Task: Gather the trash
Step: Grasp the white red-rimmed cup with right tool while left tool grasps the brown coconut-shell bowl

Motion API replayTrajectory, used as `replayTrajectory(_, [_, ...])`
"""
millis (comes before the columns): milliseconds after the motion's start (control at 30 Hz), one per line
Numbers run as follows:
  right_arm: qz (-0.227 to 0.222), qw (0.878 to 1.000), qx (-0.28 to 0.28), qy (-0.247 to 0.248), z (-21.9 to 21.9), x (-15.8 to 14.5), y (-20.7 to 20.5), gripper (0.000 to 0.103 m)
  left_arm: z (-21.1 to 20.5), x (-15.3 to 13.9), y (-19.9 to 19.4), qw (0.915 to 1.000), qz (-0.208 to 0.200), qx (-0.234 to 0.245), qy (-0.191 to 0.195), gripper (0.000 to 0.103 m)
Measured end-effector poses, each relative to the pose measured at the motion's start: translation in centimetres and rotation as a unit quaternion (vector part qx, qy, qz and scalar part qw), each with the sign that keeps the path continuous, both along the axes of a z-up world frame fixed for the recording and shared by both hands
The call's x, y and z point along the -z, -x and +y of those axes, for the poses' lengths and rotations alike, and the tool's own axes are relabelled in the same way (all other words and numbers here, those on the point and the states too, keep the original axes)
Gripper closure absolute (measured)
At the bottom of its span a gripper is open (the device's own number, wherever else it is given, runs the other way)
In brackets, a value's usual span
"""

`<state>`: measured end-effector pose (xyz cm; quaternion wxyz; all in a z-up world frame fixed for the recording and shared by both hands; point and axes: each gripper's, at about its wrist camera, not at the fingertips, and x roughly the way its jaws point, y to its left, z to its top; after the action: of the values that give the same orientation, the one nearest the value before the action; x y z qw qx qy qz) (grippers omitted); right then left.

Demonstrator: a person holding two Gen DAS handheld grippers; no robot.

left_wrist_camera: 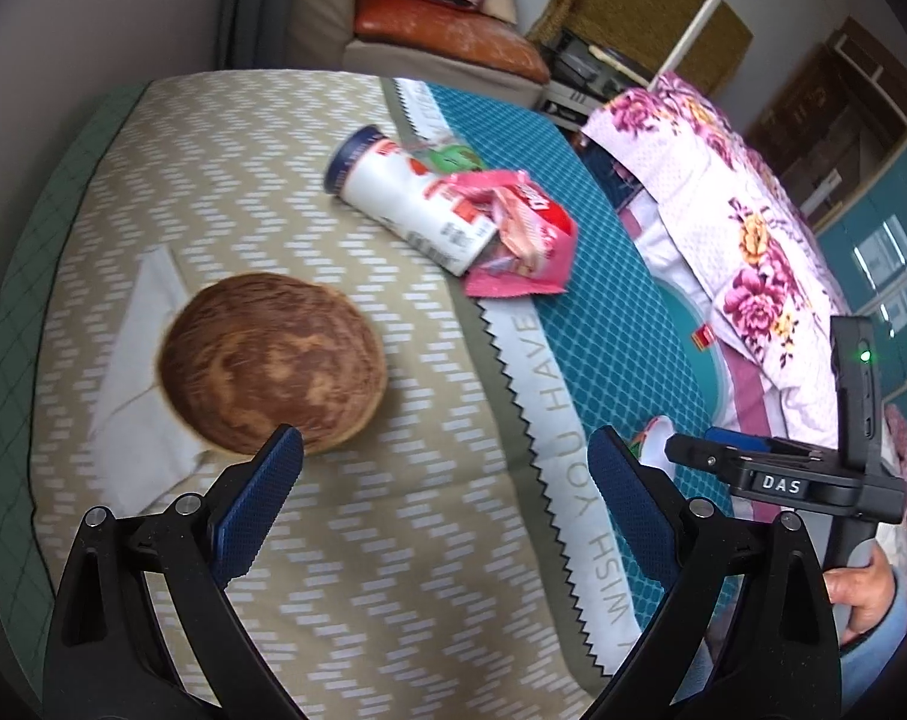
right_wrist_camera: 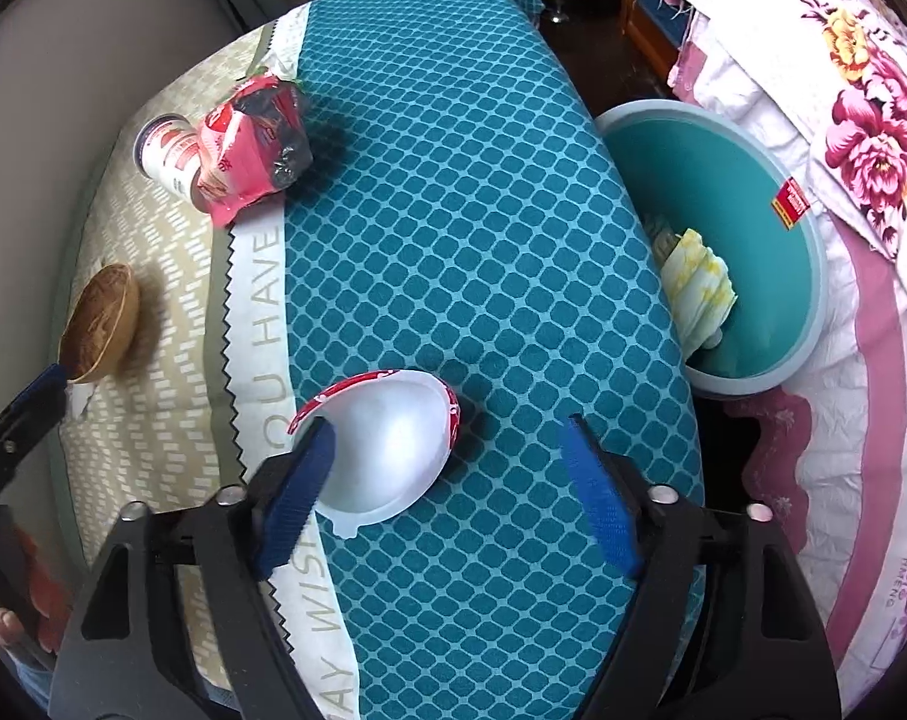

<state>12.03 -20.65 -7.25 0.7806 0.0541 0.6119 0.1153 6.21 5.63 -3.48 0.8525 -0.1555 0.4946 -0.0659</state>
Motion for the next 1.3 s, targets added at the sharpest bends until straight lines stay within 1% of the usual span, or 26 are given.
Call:
replayTrajectory(33, [0.002, 1.0, 0.003, -0.001, 0.0, 0.3, 0.0, 0.04, 0.3, 0.0, 0.1, 1.0, 0.0, -0.002, 0.002, 0.007])
replayTrajectory(133, [0.008, 1.0, 0.005, 0.0, 0.0, 0.9, -0.1, 0.046, 1.5, -0.2, 0.4, 0.9998, -0.008, -0.015, 0.006, 0.007])
replayTrajectory(200, [0.008, 1.0, 0.005, 0.001, 0.1, 1.1, -0.1, 0.051, 2.6, -0.4, 0.5, 0.9994, -0.017, -0.03, 0.006, 0.007])
replayTrajectory(233, [0.006, 1.0, 0.002, 0.003, 0.4, 1.2, -0.1, 0.056, 3.4, -0.5, 0.6, 0.9989, -0.021, -0.041, 0.008, 0.007])
replayTrajectory(267, [0.005, 1.0, 0.0, 0.004, 0.5, 1.3, 0.0, 0.06, 4.2, -0.5, 0.7, 0.9983, -0.024, -0.052, 0.01, 0.007])
replayTrajectory(300, [0.004, 1.0, -0.003, 0.006, 0.6, 1.4, -0.1, 0.06, 5.1, -0.5, 0.7, 0.9976, -0.026, -0.064, 0.011, 0.007])
replayTrajectory(333, [0.002, 1.0, -0.006, 0.009, 0.9, 1.5, -0.1, 0.061, 5.6, -0.5, 0.6, 0.9972, -0.026, -0.07, 0.009, 0.007])
replayTrajectory(400, [0.002, 1.0, -0.009, 0.009, 1.1, 1.7, -0.2, 0.065, 6.8, -0.1, 0.5, 0.9961, -0.022, -0.086, 0.002, 0.007])
replayTrajectory(433, [-0.002, 1.0, -0.011, 0.012, 1.3, 1.7, -0.3, 0.07, 7.5, 0.3, 0.4, 0.9955, -0.018, -0.093, -0.002, 0.007])
replayTrajectory(467, [-0.007, 1.0, -0.017, 0.012, 1.6, 1.6, -0.2, 0.079, 8.0, 0.6, 0.3, 0.9952, -0.015, -0.096, -0.004, 0.007])
replayTrajectory(533, [-0.008, 1.0, -0.025, 0.004, 2.1, 1.6, -0.3, 0.089, 8.8, 1.4, 0.0, 0.9948, -0.006, -0.101, -0.01, 0.007])
replayTrajectory(633, [-0.021, 0.999, -0.041, 0.005, 3.2, 1.4, -0.3, 0.092, 9.3, 2.2, -0.4, 0.9955, -0.005, -0.094, -0.011, 0.008])
replayTrajectory(700, [-0.028, 0.998, -0.05, 0.005, 3.9, 1.1, -0.3, 0.094, 9.1, 2.4, -0.6, 0.9961, -0.008, -0.086, -0.016, 0.017])
replayTrajectory(733, [-0.031, 0.998, -0.054, 0.005, 4.2, 1.0, -0.2, 0.094, 9.0, 2.5, -0.8, 0.9967, -0.006, -0.08, -0.016, 0.024])
replayTrajectory(767, [-0.032, 0.998, -0.057, 0.005, 4.5, 0.9, -0.3, 0.095, 8.8, 2.7, -1.0, 0.9972, -0.004, -0.073, -0.013, 0.034])
replayTrajectory(800, [-0.033, 0.998, -0.058, 0.004, 4.7, 0.8, -0.3, 0.095, 8.6, 2.8, -1.3, 0.9977, -0.002, -0.067, -0.012, 0.038])
replayTrajectory(833, [-0.032, 0.998, -0.06, 0.004, 4.9, 0.8, -0.3, 0.095, 8.4, 3.0, -1.4, 0.998, 0.0, -0.063, -0.012, 0.045])
replayTrajectory(900, [-0.03, 0.998, -0.062, 0.002, 5.2, 0.9, -0.4, 0.095, 8.1, 3.4, -1.7, 0.9985, 0.004, -0.053, -0.009, 0.052])
replayTrajectory(933, [-0.029, 0.998, -0.062, 0.0, 5.2, 0.9, -0.5, 0.095, 8.0, 3.5, -1.8, 0.9986, 0.005, -0.052, -0.013, 0.062])
replayTrajectory(967, [-0.028, 0.998, -0.062, -0.001, 5.4, 0.9, -0.6, 0.095, 7.9, 3.5, -1.9, 0.9988, 0.006, -0.048, -0.01, 0.068])
replayTrajectory(1033, [-0.026, 0.998, -0.061, -0.003, 5.4, 0.8, -0.7, 0.095, 7.6, 3.6, -1.9, 0.9994, 0.004, -0.032, 0.007, 0.074])
replayTrajectory(1067, [-0.025, 0.998, -0.059, -0.005, 5.5, 0.8, -0.8, 0.095, 7.4, 3.6, -2.0, 0.9996, 0.004, -0.026, 0.009, 0.075])
replayTrajectory(1167, [-0.024, 0.998, -0.057, -0.009, 5.3, 1.0, -1.2, 0.094, 6.5, 3.8, -2.0, 0.9999, 0.005, -0.01, 0.006, 0.075])
replayTrajectory(1300, [-0.026, 0.998, -0.058, -0.008, 5.5, 1.2, -1.3, 0.094, 6.2, 4.7, -2.3, 0.9995, 0.022, -0.012, 0.017, 0.074])
